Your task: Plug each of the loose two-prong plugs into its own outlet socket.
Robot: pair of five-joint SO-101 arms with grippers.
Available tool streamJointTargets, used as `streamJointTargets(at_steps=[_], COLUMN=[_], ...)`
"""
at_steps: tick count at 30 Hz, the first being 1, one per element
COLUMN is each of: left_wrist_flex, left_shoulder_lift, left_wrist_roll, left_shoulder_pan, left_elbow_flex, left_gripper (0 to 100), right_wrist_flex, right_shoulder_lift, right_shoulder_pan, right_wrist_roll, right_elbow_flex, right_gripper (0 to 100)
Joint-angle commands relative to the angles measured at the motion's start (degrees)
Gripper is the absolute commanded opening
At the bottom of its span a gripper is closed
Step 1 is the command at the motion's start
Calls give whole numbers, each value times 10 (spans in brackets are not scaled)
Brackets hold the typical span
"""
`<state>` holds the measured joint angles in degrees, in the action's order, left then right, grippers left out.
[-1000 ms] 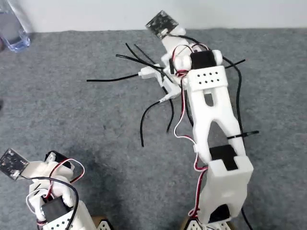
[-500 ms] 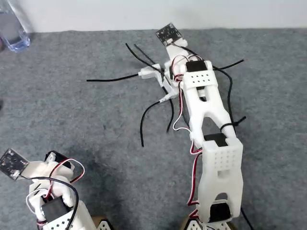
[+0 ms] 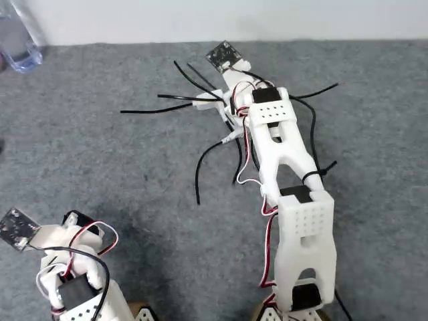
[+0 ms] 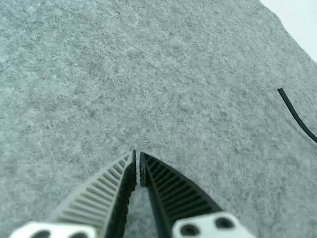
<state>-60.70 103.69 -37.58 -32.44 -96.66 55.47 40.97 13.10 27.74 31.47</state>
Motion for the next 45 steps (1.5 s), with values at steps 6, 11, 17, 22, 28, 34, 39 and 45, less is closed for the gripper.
streamJointTargets(at_steps=[6, 11, 17, 22, 28, 34, 39, 45], left_wrist_flex=[0, 0, 0, 4, 31, 34, 35, 38], left_shoulder_lift=[5, 5, 5, 5, 6, 6, 6, 6], left_wrist_roll=[4, 4, 4, 4, 4, 4, 4, 4], left_shoulder_pan=[-2, -2, -2, -3, -4, -2, -1, -1], left_elbow_flex=[3, 3, 3, 3, 3, 3, 3, 3], left_gripper=[15, 15, 15, 15, 15, 15, 15, 15], right_wrist_flex=[-3, 16, 17, 33, 102, 203, 280, 381], right_shoulder_lift=[-2, -6, -7, -33, -130, -181, -233, -298], right_shoulder_pan=[-2, -3, -10, -13, -7, -7, 0, 13], right_wrist_roll=[4, 4, 7, 7, 7, 7, 7, 4], right_elbow_flex=[4, 4, 5, 6, 3, 3, 5, 5], right_gripper=[10, 150, 408, 424, 424, 424, 424, 424])
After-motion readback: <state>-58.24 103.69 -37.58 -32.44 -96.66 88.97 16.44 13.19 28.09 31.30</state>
